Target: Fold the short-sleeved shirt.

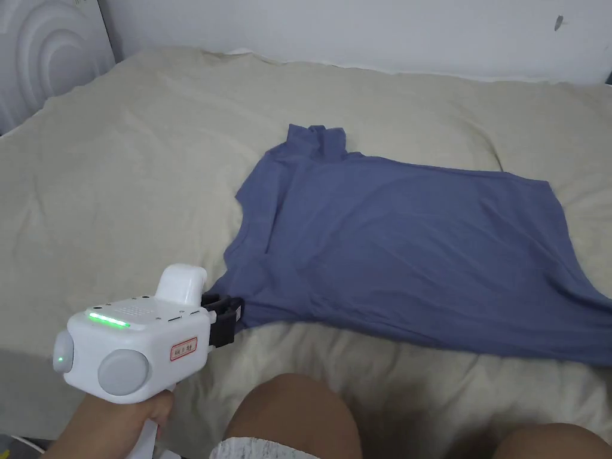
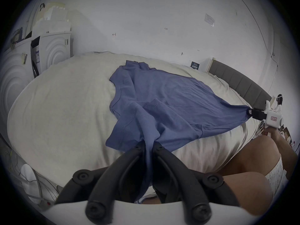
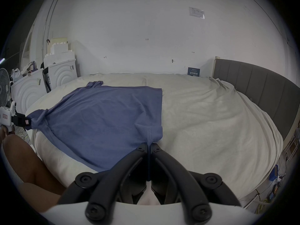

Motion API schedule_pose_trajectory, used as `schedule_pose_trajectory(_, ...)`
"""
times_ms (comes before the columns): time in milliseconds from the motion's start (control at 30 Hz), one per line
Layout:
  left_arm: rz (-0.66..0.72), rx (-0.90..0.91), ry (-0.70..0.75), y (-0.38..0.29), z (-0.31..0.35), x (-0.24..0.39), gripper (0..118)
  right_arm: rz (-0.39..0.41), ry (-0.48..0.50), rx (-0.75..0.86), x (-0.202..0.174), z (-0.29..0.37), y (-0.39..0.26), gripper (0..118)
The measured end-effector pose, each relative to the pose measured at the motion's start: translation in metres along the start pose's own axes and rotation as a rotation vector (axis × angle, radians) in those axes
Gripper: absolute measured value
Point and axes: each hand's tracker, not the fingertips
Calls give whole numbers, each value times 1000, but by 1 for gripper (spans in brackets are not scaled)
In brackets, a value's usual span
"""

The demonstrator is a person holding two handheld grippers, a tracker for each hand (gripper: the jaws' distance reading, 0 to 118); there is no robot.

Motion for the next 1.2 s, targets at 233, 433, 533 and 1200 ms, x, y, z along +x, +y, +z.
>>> schedule_pose_trajectory(233,-10,27,18,-1,19,4,8,-44,10,5,0,14,-9,3)
schedule_pose_trajectory(433,-17,44,26,-5,37,8,8,-58,17,20,-7,30,-9,3)
schedule_pose_trajectory(533,-14,51,25,-9,48,11,8,-63,18,28,-11,40,-9,3)
schedule_pose_trajectory(1200,-29,50,30,52,28,15,8,-104,23,-10,5,3,34,3)
